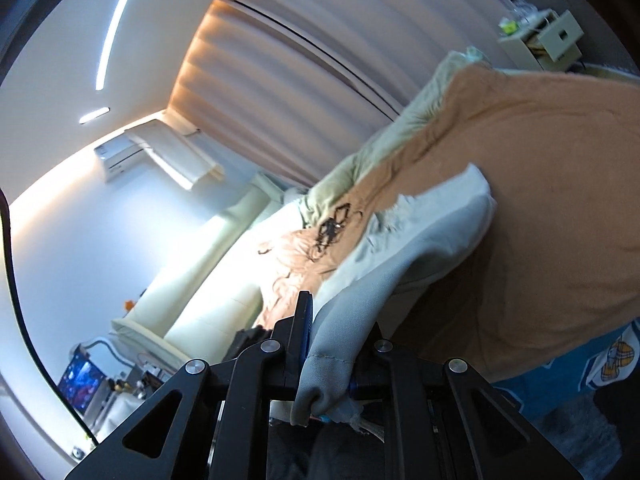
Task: Fold large clothes
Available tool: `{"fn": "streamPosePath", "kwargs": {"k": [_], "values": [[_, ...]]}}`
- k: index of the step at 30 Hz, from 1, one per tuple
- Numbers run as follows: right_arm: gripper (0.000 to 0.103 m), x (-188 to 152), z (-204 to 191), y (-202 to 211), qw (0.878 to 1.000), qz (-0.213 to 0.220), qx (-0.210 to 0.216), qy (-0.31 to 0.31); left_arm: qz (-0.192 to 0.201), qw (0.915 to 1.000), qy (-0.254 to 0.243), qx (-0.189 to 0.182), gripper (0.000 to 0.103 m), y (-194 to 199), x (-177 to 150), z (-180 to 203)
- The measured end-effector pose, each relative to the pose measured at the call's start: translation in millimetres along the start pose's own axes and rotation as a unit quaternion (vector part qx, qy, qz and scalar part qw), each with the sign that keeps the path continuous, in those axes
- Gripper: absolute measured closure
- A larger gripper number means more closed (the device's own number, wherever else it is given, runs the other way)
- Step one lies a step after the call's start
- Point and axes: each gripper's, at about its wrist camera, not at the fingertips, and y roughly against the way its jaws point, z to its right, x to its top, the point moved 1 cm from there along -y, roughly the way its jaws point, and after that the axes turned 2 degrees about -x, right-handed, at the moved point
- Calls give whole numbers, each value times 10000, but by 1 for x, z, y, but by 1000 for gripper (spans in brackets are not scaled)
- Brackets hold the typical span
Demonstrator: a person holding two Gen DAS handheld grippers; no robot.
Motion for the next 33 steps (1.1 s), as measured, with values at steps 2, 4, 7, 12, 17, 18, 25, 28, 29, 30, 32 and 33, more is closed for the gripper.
{"fn": "streamPosePath", "kwargs": {"k": [2,4,7,12,17,18,25,28,29,30,32,33], "values": [[88,0,-7,11,9999,80,109,64,125,9999,-62,-77,96,16,2,11],[88,0,-17,23,9995,168,220,150,236,9996,-106,-148,96,29,4,18],[88,-1,-33,36,9987,241,359,272,371,9989,-140,-254,96,47,10,28],[88,1,-55,47,9971,338,493,470,530,9975,-337,-332,96,60,28,43],[88,17,-59,37,9967,412,427,547,543,9973,-428,-252,96,42,47,43],[88,22,-60,35,9969,408,374,558,536,9973,-447,-230,96,36,50,43],[88,62,-60,-10,9960,448,-65,772,441,9971,-613,-67,96,-19,87,44],[88,83,-55,-33,9951,421,-294,849,336,9970,-698,44,96,-53,103,44],[88,89,-50,-42,9946,412,-388,866,290,9971,-704,71,96,-65,107,43],[88,94,-45,-50,9942,396,-483,872,245,9971,-716,107,96,-76,111,43],[88,103,-34,-70,9937,339,-658,839,121,9969,-743,209,96,-103,118,39],[88,108,-28,-80,9935,305,-728,816,43,9969,-739,253,96,-120,122,35]]}}
